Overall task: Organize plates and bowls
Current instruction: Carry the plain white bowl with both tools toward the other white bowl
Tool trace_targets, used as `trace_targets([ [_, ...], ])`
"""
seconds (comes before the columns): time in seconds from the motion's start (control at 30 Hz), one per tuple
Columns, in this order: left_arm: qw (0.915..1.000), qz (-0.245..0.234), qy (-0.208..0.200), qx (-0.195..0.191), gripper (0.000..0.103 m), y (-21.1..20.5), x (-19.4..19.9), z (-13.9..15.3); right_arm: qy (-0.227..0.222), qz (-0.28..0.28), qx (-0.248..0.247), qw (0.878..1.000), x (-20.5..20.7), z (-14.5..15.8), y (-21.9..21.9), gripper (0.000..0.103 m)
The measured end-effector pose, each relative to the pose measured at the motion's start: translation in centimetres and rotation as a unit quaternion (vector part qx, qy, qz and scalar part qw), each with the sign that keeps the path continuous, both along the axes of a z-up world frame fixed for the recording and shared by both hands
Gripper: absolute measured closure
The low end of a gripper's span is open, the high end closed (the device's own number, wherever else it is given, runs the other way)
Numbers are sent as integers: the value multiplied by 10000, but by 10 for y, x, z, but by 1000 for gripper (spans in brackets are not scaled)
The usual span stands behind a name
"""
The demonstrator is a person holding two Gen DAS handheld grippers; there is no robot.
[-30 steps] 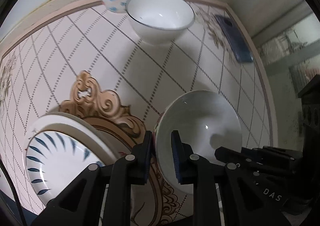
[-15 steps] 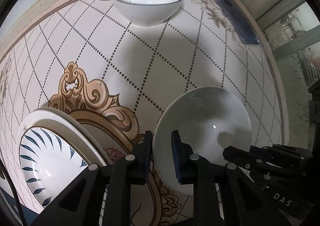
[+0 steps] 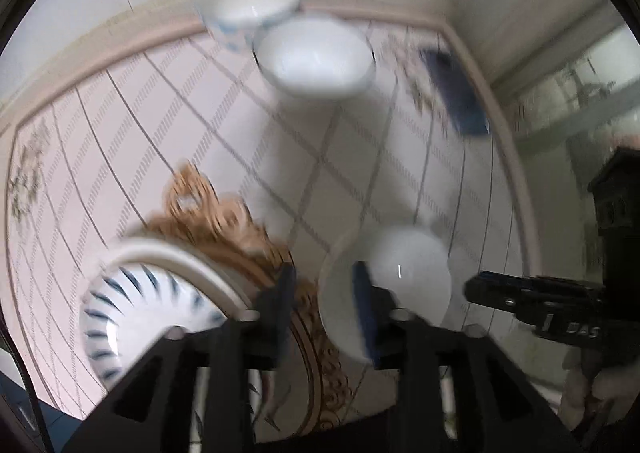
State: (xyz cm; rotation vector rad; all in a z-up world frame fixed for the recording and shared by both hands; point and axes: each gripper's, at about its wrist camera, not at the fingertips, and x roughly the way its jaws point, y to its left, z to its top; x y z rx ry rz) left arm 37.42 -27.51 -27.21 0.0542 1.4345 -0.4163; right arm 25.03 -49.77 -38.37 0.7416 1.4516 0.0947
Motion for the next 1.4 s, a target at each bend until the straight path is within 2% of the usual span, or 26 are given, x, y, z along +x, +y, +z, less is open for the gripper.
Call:
trace_targets([
  [0.03,9999,127,-77,-67,54,2,14,4,-123,-85,6,9999,8,10,-8,67],
  [0.1,9992,355,-199,-60,54,5,37,4,-407,-231,85,9989,26,23,-20,51],
  [0.23,9954,942,-8,-181,54,13,96,-20,-907,-472,-53,9947,84,28,-36,49],
  [0.3,9938,1094,82,-166,54,12,120,-35,-964,-595,-52,9935,111,20,-40,49],
  [0.43,9941,1077,127,-78,54,3,145,-55,-793,-755,180,9938,163,-9,-39,49],
  [0.53,9944,1038,211,-23,54,-2,157,-68,-671,-849,424,9932,180,-27,-39,49],
  [0.57,9944,1029,257,4,54,-4,160,-72,-629,-884,497,9928,185,-34,-39,49],
  [0.6,9943,1028,271,34,60,-4,163,-75,-592,-910,519,9927,187,-37,-38,50],
  [0.63,9945,1010,256,51,77,-7,163,-75,-583,-942,532,9924,191,-41,-37,51],
  [0.67,9951,952,267,66,84,-9,165,-77,-589,-952,532,9923,193,-44,-36,59],
  [0.7,9954,905,289,88,90,-10,165,-79,-584,-937,500,9926,196,-46,-35,74],
  [0.8,9964,801,82,277,92,-14,161,-76,-601,-846,267,9942,200,-47,-28,85],
  [1.0,9962,826,-7,281,92,-15,157,-71,-665,-637,-48,9957,208,-45,-18,86],
  [1.13,9965,755,-189,310,92,-14,150,-57,-657,-569,-148,9961,211,-45,-13,86],
  [1.4,9972,588,-444,138,92,-12,122,-23,-811,-420,-280,9954,185,-15,-15,86],
])
